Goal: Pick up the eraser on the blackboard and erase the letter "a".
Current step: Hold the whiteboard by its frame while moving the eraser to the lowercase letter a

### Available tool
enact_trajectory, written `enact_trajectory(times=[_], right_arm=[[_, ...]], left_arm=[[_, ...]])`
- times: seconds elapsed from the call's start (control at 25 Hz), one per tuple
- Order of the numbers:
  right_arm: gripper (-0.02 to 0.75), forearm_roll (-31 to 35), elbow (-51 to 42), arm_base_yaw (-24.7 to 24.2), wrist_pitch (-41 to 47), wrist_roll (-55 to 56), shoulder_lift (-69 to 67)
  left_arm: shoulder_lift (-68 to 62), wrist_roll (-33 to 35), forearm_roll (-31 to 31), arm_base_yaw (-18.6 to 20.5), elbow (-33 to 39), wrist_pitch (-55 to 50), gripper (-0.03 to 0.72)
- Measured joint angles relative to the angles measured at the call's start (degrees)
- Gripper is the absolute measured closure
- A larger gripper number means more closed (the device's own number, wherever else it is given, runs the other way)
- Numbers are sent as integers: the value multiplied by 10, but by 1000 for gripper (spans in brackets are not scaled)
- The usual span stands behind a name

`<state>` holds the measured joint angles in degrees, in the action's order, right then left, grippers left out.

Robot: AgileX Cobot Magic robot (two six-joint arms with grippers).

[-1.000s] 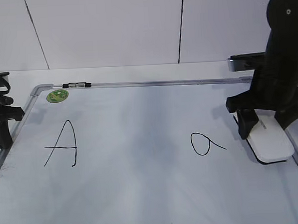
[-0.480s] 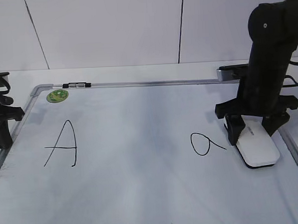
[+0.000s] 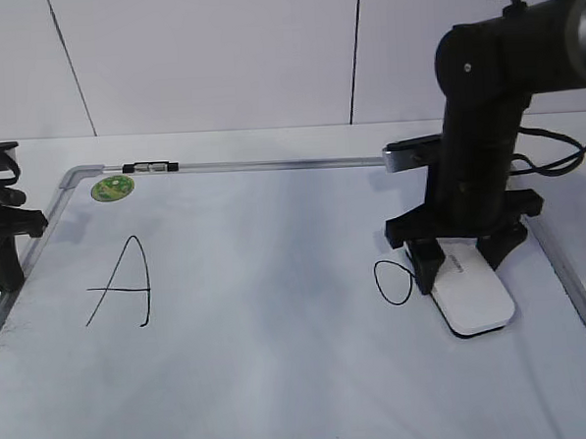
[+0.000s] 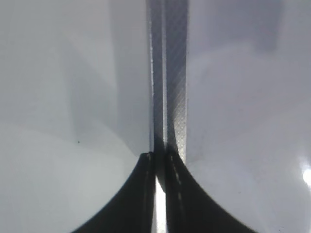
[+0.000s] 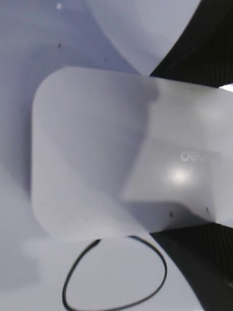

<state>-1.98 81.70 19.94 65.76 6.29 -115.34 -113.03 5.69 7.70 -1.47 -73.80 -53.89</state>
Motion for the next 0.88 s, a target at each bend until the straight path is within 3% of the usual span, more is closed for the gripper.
enact_trajectory(times=[0.52,0.88], right_arm=[[197,-2,129,153,48,0,-76],[197,-13,156,156,58,1,-90]], left_arm=[[0,0,0,0,0,0,671],[0,0,0,0,0,-1,670]])
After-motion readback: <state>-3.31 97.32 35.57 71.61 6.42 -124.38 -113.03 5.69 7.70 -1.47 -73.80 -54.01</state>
